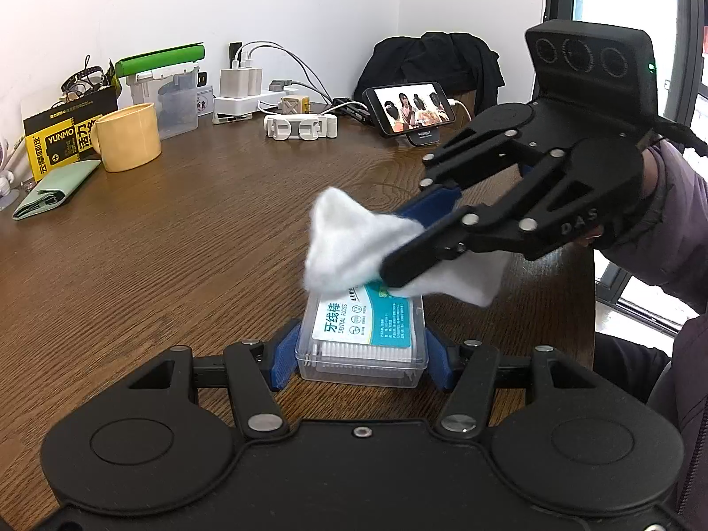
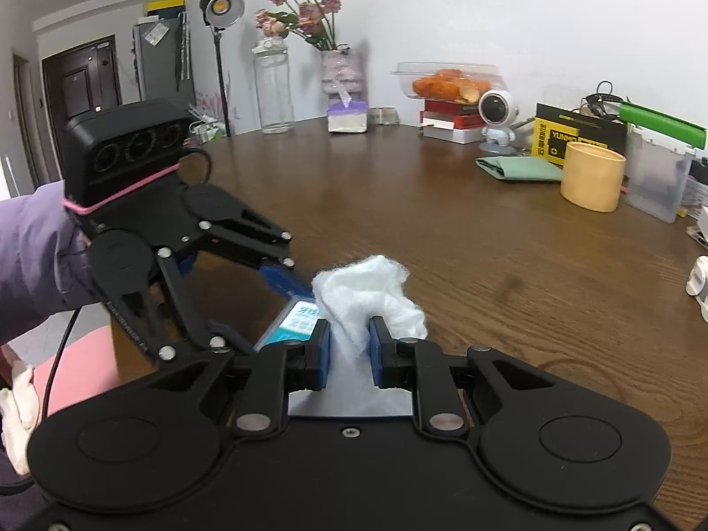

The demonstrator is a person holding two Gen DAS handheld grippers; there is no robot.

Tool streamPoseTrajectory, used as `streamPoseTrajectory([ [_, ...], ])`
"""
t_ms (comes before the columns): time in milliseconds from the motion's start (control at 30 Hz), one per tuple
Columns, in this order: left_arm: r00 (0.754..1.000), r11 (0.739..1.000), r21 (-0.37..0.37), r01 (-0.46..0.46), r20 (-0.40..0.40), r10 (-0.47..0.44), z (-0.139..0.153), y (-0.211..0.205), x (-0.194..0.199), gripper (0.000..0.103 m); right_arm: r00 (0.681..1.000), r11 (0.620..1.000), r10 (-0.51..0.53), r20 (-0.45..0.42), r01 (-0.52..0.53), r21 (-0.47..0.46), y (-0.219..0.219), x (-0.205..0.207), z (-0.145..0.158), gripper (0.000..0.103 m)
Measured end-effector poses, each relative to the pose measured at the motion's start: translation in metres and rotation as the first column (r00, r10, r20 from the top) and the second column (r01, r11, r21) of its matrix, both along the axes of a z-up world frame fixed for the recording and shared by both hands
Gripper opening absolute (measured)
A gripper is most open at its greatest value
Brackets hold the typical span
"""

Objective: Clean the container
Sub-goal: 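Press the tissue onto the box end and hold with the right gripper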

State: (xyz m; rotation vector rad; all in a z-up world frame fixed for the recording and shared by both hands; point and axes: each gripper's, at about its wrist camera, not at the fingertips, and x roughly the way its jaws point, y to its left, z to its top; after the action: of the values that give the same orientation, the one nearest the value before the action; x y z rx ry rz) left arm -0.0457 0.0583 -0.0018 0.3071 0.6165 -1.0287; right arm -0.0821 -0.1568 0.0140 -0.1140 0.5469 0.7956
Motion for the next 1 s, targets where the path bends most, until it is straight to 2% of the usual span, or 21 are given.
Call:
streamPoseTrajectory([
  [233,1.0,1.0,0.0,0.0,0.0,0.0,0.0,0.0,0.0,0.057,1.0,0.999,0.019,-0.001,-0.019,0.041,0.013,0.005,-0.004,0.02],
  [467,1.0,1.0,0.0,0.0,0.0,0.0,0.0,0.0,0.0,0.057,0.994,0.993,0.113,-0.008,-0.113,0.025,0.028,-0.007,-0.001,0.02],
  [1000,1.0,1.0,0.0,0.0,-0.001,0.0,0.0,0.0,0.0,0.057,0.996,0.996,0.085,-0.01,-0.085,0.022,0.018,-0.012,-0.002,0.02],
])
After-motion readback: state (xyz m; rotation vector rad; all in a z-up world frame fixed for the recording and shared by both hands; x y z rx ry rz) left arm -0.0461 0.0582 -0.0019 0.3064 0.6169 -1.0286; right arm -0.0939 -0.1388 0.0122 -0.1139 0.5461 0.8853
